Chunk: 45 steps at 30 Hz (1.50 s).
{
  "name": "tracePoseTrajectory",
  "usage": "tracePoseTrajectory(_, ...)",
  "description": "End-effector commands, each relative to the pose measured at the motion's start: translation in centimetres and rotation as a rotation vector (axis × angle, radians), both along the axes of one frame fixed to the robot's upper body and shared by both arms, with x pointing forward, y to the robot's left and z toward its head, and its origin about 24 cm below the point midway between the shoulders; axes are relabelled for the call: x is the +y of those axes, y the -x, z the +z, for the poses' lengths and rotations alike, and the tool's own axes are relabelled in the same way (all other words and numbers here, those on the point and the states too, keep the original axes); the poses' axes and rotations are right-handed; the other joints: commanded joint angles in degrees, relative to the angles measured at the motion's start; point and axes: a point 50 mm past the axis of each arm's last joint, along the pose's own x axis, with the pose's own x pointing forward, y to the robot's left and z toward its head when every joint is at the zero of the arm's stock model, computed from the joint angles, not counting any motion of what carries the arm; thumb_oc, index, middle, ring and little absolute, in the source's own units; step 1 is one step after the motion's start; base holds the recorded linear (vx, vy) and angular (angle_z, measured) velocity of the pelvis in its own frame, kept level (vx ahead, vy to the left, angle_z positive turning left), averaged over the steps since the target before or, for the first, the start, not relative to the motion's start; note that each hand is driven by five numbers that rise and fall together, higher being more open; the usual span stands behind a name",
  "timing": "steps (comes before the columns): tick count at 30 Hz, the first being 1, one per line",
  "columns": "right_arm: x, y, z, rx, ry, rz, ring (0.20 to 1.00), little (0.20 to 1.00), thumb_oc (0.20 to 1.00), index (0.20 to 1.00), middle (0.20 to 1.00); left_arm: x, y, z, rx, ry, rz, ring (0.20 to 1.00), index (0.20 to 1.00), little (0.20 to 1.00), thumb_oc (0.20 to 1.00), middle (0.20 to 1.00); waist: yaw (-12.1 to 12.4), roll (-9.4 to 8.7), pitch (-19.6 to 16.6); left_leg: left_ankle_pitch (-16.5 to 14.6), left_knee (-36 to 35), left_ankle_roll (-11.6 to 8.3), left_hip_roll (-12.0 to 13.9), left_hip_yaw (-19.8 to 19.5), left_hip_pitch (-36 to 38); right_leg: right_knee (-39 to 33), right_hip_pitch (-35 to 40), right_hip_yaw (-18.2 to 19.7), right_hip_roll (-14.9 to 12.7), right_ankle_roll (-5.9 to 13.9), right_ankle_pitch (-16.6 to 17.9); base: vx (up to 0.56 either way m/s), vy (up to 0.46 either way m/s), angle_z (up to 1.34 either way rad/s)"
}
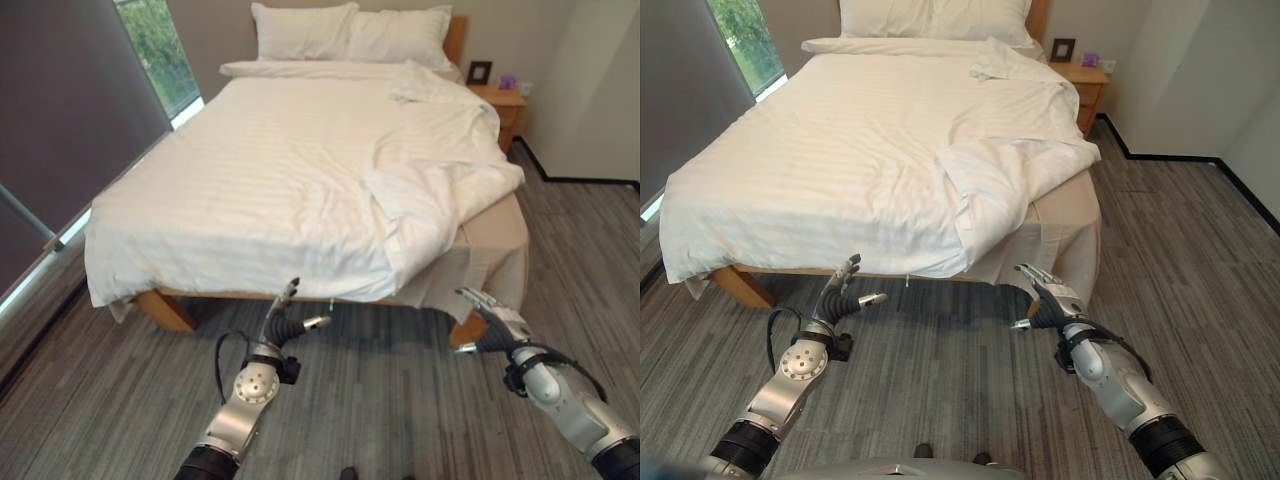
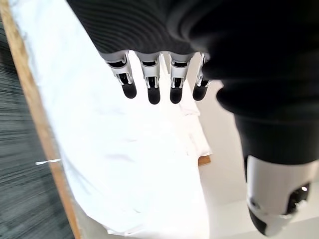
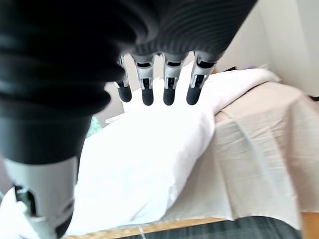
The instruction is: Making the bed.
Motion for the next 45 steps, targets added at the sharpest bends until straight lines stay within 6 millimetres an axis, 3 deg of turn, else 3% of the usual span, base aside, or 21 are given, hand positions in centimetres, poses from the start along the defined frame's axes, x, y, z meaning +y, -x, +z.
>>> tracePoseTrajectory(1, 0.4, -1.0, 2.3, -0.098, -0.057, 0.019, 1.000, 1.000, 1.000, 1.000, 1.000, 0.2, -0.9, 1.3, -0.083, -0.032, -0.021, 1.000, 1.000, 1.000, 1.000, 1.000, 0.3, -1.79, -0.4, -2.8, 0.3, -3.72, 1.3, -6.2, 2.2, 2.4, 1.4, -0.8, -2.8, 4.37, -1.5, 0.00, 0.000, 0.00)
tracePoseTrajectory(6, 0.7, 0.0, 1.3, -0.055, -0.184, -0.020, 1.000, 1.000, 1.000, 1.000, 1.000, 0.3, 0.0, 0.1, -0.027, -0.023, -0.012, 1.000, 1.000, 1.000, 1.000, 1.000, 0.2, -1.84, -0.5, -3.1, 0.3, -3.55, 1.4, -6.2, 2.3, 2.4, 1.7, -0.9, -2.8, 4.26, -1.9, 0.05, 0.012, -0.03)
tracePoseTrajectory(9, 0.8, 0.0, 1.3, -0.064, -0.230, -0.046, 1.000, 1.000, 1.000, 1.000, 1.000, 0.4, 0.1, 0.1, -0.025, 0.009, 0.003, 1.000, 1.000, 1.000, 1.000, 1.000, 0.1, -1.57, 1.0, -3.4, 0.3, -2.51, 2.1, -5.0, 2.5, 9.5, -2.0, -0.4, -2.7, 4.59, -3.1, -0.04, 0.020, -0.09)
tracePoseTrajectory(11, 1.1, -0.1, 1.1, -0.057, -0.224, -0.036, 1.000, 1.000, 1.000, 1.000, 1.000, 0.6, 0.1, 0.5, -0.038, 0.012, 0.009, 1.000, 1.000, 1.000, 1.000, 1.000, 0.1, -0.83, 3.6, -4.0, 0.3, -1.34, 2.4, -3.2, 3.1, 24.6, -10.2, -0.8, -4.9, 9.76, 2.5, -0.06, 0.056, -0.36)
tracePoseTrajectory(13, 1.3, -0.2, 1.2, -0.057, -0.215, -0.029, 1.000, 1.000, 1.000, 1.000, 1.000, 0.4, 0.0, 0.4, -0.035, 0.010, 0.003, 1.000, 1.000, 1.000, 1.000, 1.000, -0.2, -0.29, 4.3, -4.4, 0.3, -1.15, 2.6, -2.7, 3.9, 28.7, -12.6, -0.9, -5.8, 11.17, 4.2, 0.08, 0.012, -0.52)
tracePoseTrajectory(15, 1.2, -0.1, 1.0, -0.046, -0.228, -0.041, 1.000, 1.000, 1.000, 1.000, 1.000, 0.4, 0.0, 0.2, -0.026, 0.003, -0.003, 1.000, 1.000, 1.000, 1.000, 1.000, -1.0, 0.47, 4.9, -5.2, 0.3, -1.59, 3.5, -2.5, 5.1, 29.5, -15.2, -3.1, -7.7, 10.62, 4.3, 0.19, -0.087, -0.33)
tracePoseTrajectory(17, 1.1, 0.3, 0.7, -0.034, -0.260, -0.062, 1.000, 1.000, 1.000, 1.000, 1.000, 0.3, 0.0, 0.2, -0.030, 0.009, -0.011, 1.000, 1.000, 1.000, 1.000, 1.000, -1.9, 0.35, 5.3, -6.5, 0.3, -3.36, 4.9, -1.9, 6.2, 19.2, -16.5, -5.9, -9.5, 8.53, 2.5, 0.25, -0.229, -0.10)
tracePoseTrajectory(22, 1.0, 0.6, 0.5, -0.029, -0.266, -0.071, 1.000, 1.000, 1.000, 1.000, 1.000, 0.4, -0.2, 0.2, -0.029, -0.007, -0.008, 1.000, 1.000, 1.000, 1.000, 1.000, -2.7, -0.09, 4.7, -8.7, 0.3, -5.62, 7.8, -2.1, 9.0, 7.6, -14.3, -4.3, -7.1, 7.65, 4.2, 0.31, -0.267, -0.09)
tracePoseTrajectory(23, 1.1, 1.0, 0.0, -0.006, -0.265, -0.064, 1.000, 1.000, 1.000, 1.000, 1.000, 0.4, 0.1, -0.3, -0.012, -0.004, 0.002, 1.000, 1.000, 1.000, 1.000, 1.000, -2.4, -0.26, 3.7, -6.4, 2.7, -6.46, 10.5, -1.4, 10.6, 6.0, -12.0, -3.0, -5.3, 6.45, 4.0, 0.25, -0.204, 0.03)
tracePoseTrajectory(24, 1.1, 1.0, 0.0, -0.006, -0.265, -0.064, 1.000, 1.000, 1.000, 1.000, 1.000, 0.4, 0.1, -0.3, -0.012, -0.004, 0.002, 1.000, 1.000, 1.000, 1.000, 1.000, -2.3, -0.22, 3.8, -6.5, 2.7, -6.48, 10.6, -1.4, 10.7, 5.9, -11.9, -3.0, -5.2, 6.43, 4.0, 0.41, -0.375, -0.01)
tracePoseTrajectory(25, 1.1, 1.0, 0.1, -0.009, -0.273, -0.051, 1.000, 1.000, 1.000, 1.000, 1.000, 0.2, 0.2, -0.5, -0.006, 0.024, 0.007, 1.000, 1.000, 1.000, 1.000, 1.000, -1.7, -0.03, 4.1, -1.6, 14.0, -7.84, 11.7, -0.7, 6.9, 3.4, -7.9, -3.3, -3.1, 4.69, 3.3, 0.23, -0.306, -0.06)
tracePoseTrajectory(27, 1.1, 0.7, 0.5, -0.019, -0.292, -0.040, 1.000, 1.000, 1.000, 1.000, 1.000, -0.2, -0.1, 0.0, -0.024, 0.049, 0.003, 1.000, 1.000, 1.000, 1.000, 1.000, 0.1, -1.94, 6.1, 4.6, 28.9, -7.37, 10.3, -2.8, -1.4, 1.7, -4.5, -3.6, -3.2, 2.42, 2.8, 0.17, -0.322, -0.18)
tracePoseTrajectory(29, 1.2, 0.2, 1.3, -0.042, -0.288, -0.018, 1.000, 1.000, 1.000, 1.000, 1.000, -0.7, -0.7, 1.0, -0.071, 0.061, -0.012, 1.000, 1.000, 1.000, 1.000, 1.000, 1.3, -3.34, 8.7, 3.6, 36.8, -5.94, 8.8, -2.0, -7.4, 0.9, -2.0, -4.2, -3.7, 1.15, 1.4, 0.14, -0.248, -0.91)
tracePoseTrajectory(32, 1.2, 0.0, 1.3, -0.041, -0.281, -0.019, 1.000, 1.000, 1.000, 1.000, 1.000, -0.8, -0.9, 1.4, -0.086, 0.066, -0.019, 1.000, 1.000, 1.000, 1.000, 1.000, 1.8, -3.22, 9.1, 2.4, 37.4, -5.91, 8.3, -1.1, -9.5, 0.9, -1.5, -3.9, -3.7, 1.30, 0.7, 0.16, -0.090, -0.38)
tracePoseTrajectory(34, 1.2, -0.1, 1.3, -0.039, -0.264, -0.017, 1.000, 1.000, 1.000, 1.000, 1.000, -1.1, -0.9, 1.6, -0.100, 0.084, -0.023, 1.000, 1.000, 1.000, 1.000, 1.000, 3.0, -3.11, 8.8, -0.5, 32.0, -6.30, 5.6, 2.3, -15.2, 0.9, 0.3, -3.6, -4.5, 1.98, -1.3, 0.46, -0.002, -0.05)
tracePoseTrajectory(35, 1.2, 0.0, 1.3, -0.042, -0.257, -0.016, 1.000, 1.000, 1.000, 1.000, 1.000, -1.0, -0.9, 2.0, -0.116, 0.082, -0.019, 1.000, 1.000, 1.000, 1.000, 1.000, 3.3, -2.42, 7.4, -0.4, 18.6, -5.42, 4.1, 6.9, -15.0, 0.9, 1.0, -4.1, -4.0, 2.91, -2.5, 0.49, 0.043, 0.05)
tracePoseTrajectory(36, 1.2, 0.0, 1.3, -0.042, -0.257, -0.016, 1.000, 1.000, 1.000, 1.000, 1.000, -1.0, -0.9, 2.0, -0.116, 0.081, -0.019, 1.000, 1.000, 1.000, 1.000, 1.000, 3.4, -2.51, 7.4, -0.2, 18.2, -5.41, 4.0, 7.0, -14.8, 0.9, 1.0, -4.0, -4.1, 2.93, -2.5, 0.45, 0.068, 0.24)
tracePoseTrajectory(38, 1.3, 0.1, 0.8, -0.033, -0.241, -0.019, 1.000, 1.000, 1.000, 1.000, 1.000, -0.9, -0.6, 2.0, -0.118, 0.079, -0.008, 1.000, 1.000, 1.000, 1.000, 1.000, 3.4, -1.20, 5.8, 4.2, 7.2, -5.54, 3.4, 13.2, -14.4, 0.9, 3.7, -4.6, -2.1, 3.36, -4.8, 0.44, 0.025, 0.21)
tracePoseTrajectory(40, 1.5, -0.2, 1.0, -0.047, -0.212, -0.012, 1.000, 1.000, 1.000, 1.000, 1.000, -0.8, -0.7, 2.4, -0.138, 0.072, -0.003, 1.000, 1.000, 1.000, 1.000, 1.000, 3.7, -0.94, 4.5, 6.7, 4.3, -5.29, 3.2, 16.5, -13.7, 0.9, 6.4, -5.2, -1.3, 3.40, -6.1, 0.50, 0.024, 0.57)
tracePoseTrajectory(43, 2.2, 0.0, 0.3, -0.030, -0.218, -0.009, 1.000, 1.000, 1.000, 1.000, 1.000, -0.1, -0.5, 3.3, -0.188, 0.075, 0.035, 1.000, 1.000, 1.000, 1.000, 1.000, 4.6, -2.09, 2.5, 4.2, 2.0, -2.08, 1.1, 12.6, -9.6, 8.0, 7.4, -6.6, -2.9, 4.90, -7.4, 0.49, 0.103, 0.22)
tracePoseTrajectory(45, 2.5, 0.1, -0.2, -0.016, -0.223, -0.016, 1.000, 1.000, 1.000, 1.000, 1.000, 0.2, -0.7, 4.3, -0.232, 0.055, 0.035, 1.000, 1.000, 1.000, 1.000, 1.000, 4.2, -2.78, 2.5, 2.6, 0.4, -0.55, 0.9, 13.0, -6.6, 21.8, 1.8, -6.9, -5.2, 8.53, -1.7, 0.42, 0.186, 0.02)
